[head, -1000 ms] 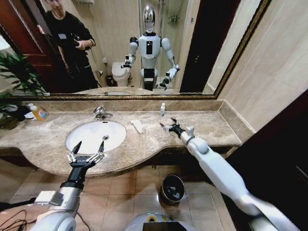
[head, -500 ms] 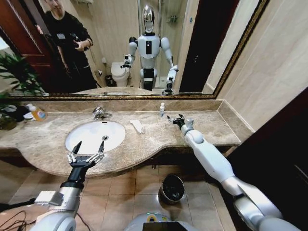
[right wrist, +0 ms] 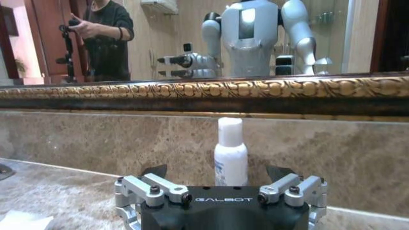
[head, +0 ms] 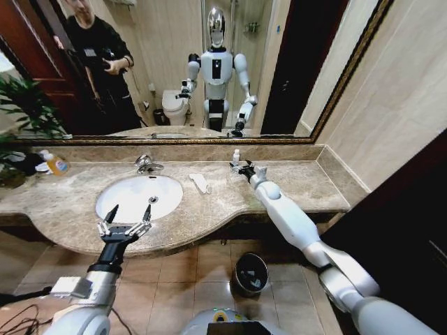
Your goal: Pick up the trash from the sink and place it in the trash bin.
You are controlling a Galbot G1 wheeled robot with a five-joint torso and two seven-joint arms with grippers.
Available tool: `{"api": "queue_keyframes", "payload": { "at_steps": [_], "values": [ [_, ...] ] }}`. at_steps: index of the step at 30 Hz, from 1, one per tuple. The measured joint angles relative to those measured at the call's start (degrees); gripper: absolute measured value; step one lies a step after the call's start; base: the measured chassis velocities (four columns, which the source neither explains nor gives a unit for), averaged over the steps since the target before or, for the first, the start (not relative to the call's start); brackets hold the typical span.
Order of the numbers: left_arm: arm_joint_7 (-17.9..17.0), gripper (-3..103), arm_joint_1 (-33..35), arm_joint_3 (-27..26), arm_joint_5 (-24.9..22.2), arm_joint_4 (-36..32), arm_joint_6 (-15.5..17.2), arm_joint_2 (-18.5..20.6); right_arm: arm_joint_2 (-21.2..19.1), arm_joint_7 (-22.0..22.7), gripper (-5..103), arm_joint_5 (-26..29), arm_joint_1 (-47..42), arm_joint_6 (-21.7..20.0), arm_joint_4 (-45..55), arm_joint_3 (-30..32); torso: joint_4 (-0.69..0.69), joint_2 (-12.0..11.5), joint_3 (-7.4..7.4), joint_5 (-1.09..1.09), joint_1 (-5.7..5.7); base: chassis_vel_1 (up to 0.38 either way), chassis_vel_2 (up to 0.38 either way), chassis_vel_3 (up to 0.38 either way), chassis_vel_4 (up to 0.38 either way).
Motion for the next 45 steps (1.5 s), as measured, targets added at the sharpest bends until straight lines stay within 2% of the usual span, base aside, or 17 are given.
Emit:
{"api": "queue_keyframes", "payload": {
  "at_steps": [16, 18, 21, 23, 24, 25, 27, 28, 30, 32, 36, 38, 39, 41, 42, 45],
  "values": [
    [0.0, 100, 0.0, 0.0, 0.0, 0.0, 0.0, 0.0, 5.8, 0.8, 100, -4.5, 5.3, 0.7, -10.8, 0.9, 0.0, 0.0, 0.0, 0.01, 0.0, 0.0, 0.0, 0.0, 0.0],
    [0.0, 100, 0.0, 0.0, 0.0, 0.0, 0.0, 0.0, 6.0, 0.8, 103, -4.8, 5.4, 0.7, -11.3, 1.2, 0.0, 0.0, 0.0, 0.01, 0.0, 0.0, 0.0, 0.0, 0.0],
    [0.0, 100, 0.0, 0.0, 0.0, 0.0, 0.0, 0.0, 6.3, 0.6, 91, -5.1, 5.4, 1.1, -12.1, 1.7, 0.0, 0.0, 0.0, 0.0, 0.0, 0.0, 0.0, 0.0, 0.0],
    [0.0, 100, 0.0, 0.0, 0.0, 0.0, 0.0, 0.0, 6.3, 0.4, 91, -5.1, 5.4, 1.5, -12.2, 1.7, 0.0, 0.0, 0.0, 0.0, 0.0, 0.0, 0.0, 0.0, 0.0],
    [0.0, 100, 0.0, 0.0, 0.0, 0.0, 0.0, 0.0, 6.2, 0.2, 80, -4.9, 5.2, 1.7, -12.2, 1.8, 0.0, 0.0, -0.01, 0.0, 0.0, 0.0, 0.0, 0.0, 0.0],
    [0.0, 100, 0.0, 0.0, 0.0, 0.0, 0.0, 0.0, 6.1, 0.1, 80, -4.7, 5.1, 1.7, -12.1, 1.8, 0.0, 0.0, 0.0, 0.01, 0.0, 0.0, 0.0, 0.0, 0.0],
    [0.0, 100, 0.0, 0.0, 0.0, 0.0, 0.0, 0.0, 5.9, 0.1, 70, -4.6, 5.0, 1.9, -12.1, 1.8, -0.01, 0.0, -0.01, 0.01, 0.0, 0.0, 0.0, 0.0, 0.0],
    [0.0, 100, 0.0, 0.0, 0.0, 0.0, 0.0, 0.0, 5.9, 0.1, 70, -4.6, 5.0, 1.9, -12.1, 1.8, -0.01, 0.0, -0.01, 0.01, 0.0, 0.0, 0.0, 0.0, 0.0],
    [0.0, 100, 0.0, 0.0, 0.0, 0.0, 0.0, 0.0, 5.7, -0.1, 59, -4.5, 4.9, 2.0, -12.1, 1.7, -0.01, 0.0, 0.0, 0.01, 0.0, 0.0, 0.0, 0.0, 0.0],
    [0.0, 100, 0.0, 0.0, 0.0, 0.0, 0.0, 0.0, 5.7, -0.2, 59, -4.5, 4.9, 2.1, -12.2, 1.7, -0.01, 0.0, 0.0, 0.01, 0.0, 0.0, 0.0, 0.0, 0.0],
    [0.0, 100, 0.0, 0.0, 0.0, 0.0, 0.0, 0.0, 5.7, -1.1, 37, -4.5, 4.9, 2.3, -12.7, 1.7, -0.01, 0.0, -0.01, 0.01, 0.0, 0.0, 0.0, 0.0, 0.0],
    [0.0, 100, 0.0, 0.0, 0.0, 0.0, 0.0, 0.0, 5.7, -1.2, 37, -4.5, 4.9, 2.4, -12.7, 1.7, -0.01, 0.0, -0.01, 0.01, 0.0, 0.0, 0.0, 0.0, 0.0],
    [0.0, 100, 0.0, 0.0, 0.0, 0.0, 0.0, 0.0, 5.6, -1.3, 29, -4.6, 4.9, 2.4, -12.7, 1.7, 0.0, 0.0, -0.01, 0.02, 0.0, 0.0, 0.0, 0.0, 0.0],
    [0.0, 100, 0.0, 0.0, 0.0, 0.0, 0.0, 0.0, 5.5, -1.3, 29, -4.6, 4.9, 2.4, -12.7, 1.7, 0.0, 0.0, -0.01, 0.02, 0.0, 0.0, 0.0, 0.0, 0.0],
    [0.0, 100, 0.0, 0.0, 0.0, 0.0, 0.0, 0.0, 5.2, -1.2, 22, -4.5, 4.7, 2.3, -12.3, 1.7, 0.0, 0.0, 0.0, 0.02, 0.0, 0.0, 0.0, 0.0, 0.0],
    [0.0, 100, 0.0, 0.0, 0.0, 0.0, 0.0, 0.0, 3.7, -0.6, 19, -3.7, 3.8, 1.5, -9.3, 1.5, 0.0, 0.0, 0.0, 0.02, 0.0, 0.0, 0.0, 0.0, 0.0]
  ]
}}
